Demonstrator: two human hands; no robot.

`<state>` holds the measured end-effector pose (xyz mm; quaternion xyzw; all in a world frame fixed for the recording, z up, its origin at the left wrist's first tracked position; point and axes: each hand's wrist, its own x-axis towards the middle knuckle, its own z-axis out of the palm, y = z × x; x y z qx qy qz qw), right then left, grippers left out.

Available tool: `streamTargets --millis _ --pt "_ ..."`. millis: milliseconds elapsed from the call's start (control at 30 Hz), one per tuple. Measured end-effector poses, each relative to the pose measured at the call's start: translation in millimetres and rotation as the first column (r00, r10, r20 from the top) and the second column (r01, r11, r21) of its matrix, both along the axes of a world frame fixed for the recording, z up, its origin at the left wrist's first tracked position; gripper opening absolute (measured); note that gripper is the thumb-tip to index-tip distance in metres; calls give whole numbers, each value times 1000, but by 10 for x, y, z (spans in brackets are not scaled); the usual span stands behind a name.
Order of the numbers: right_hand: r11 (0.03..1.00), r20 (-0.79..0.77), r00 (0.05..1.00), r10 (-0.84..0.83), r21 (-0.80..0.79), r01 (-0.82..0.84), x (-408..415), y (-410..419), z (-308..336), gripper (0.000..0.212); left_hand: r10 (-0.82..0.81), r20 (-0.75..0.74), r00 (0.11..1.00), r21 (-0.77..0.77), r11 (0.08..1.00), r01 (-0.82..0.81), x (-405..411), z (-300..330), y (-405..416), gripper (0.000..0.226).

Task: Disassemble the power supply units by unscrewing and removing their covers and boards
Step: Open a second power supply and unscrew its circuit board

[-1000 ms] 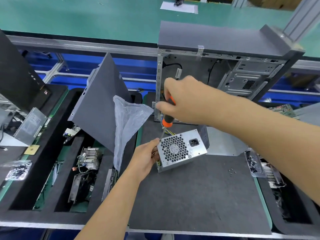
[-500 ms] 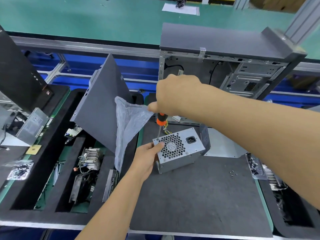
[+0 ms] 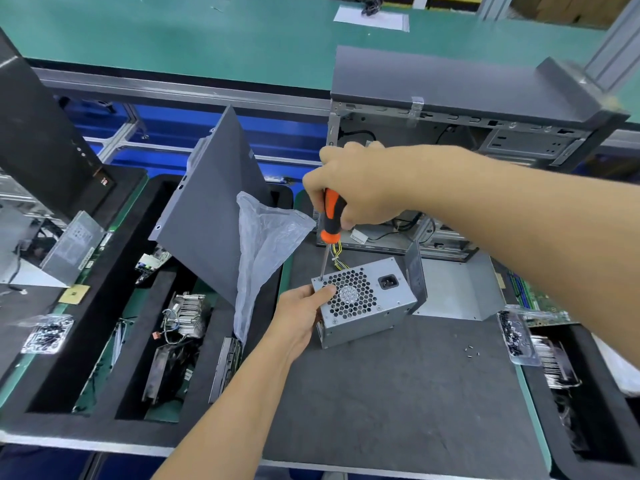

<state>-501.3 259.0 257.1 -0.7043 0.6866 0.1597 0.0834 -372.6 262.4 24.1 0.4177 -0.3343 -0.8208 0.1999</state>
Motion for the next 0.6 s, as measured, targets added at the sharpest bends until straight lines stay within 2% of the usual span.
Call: streamTargets --millis 100,167,200,233,300,333,433,500,600 --pt "1000 40 999 -7 -24 8 -11 5 -26 29 -19 -3 1000 -16 1000 19 9 4 9 13" --pt "993 4 994 -113 -42 113 -13 8 -23 55 -31 -6 999 -31 999 31 8 5 25 12" --pt "983 -65 981 -181 -56 177 12 19 -7 68 -40 -6 999 -40 998 40 4 3 36 13" --pt "982 -181 965 -187 -62 179 61 34 16 70 -51 -1 999 -50 997 51 2 3 50 14" --pt "992 -343 932 -113 -84 89 154 35 24 45 -66 8 998 -69 995 67 3 -2 70 16" --pt "992 -338 936 -98 -114 63 208 31 26 39 -68 9 998 -73 995 69 5 -5 74 15" --pt "988 -267 959 -92 -146 54 290 6 7 44 -60 19 998 -67 996 62 13 -7 68 12" --pt "987 -198 978 -63 -157 32 262 4 -19 33 -58 20 998 -62 996 59 13 -14 59 11" --pt "992 13 1000 -6 -125 8 160 36 -35 26 -52 9 999 -54 997 53 11 -33 50 10"
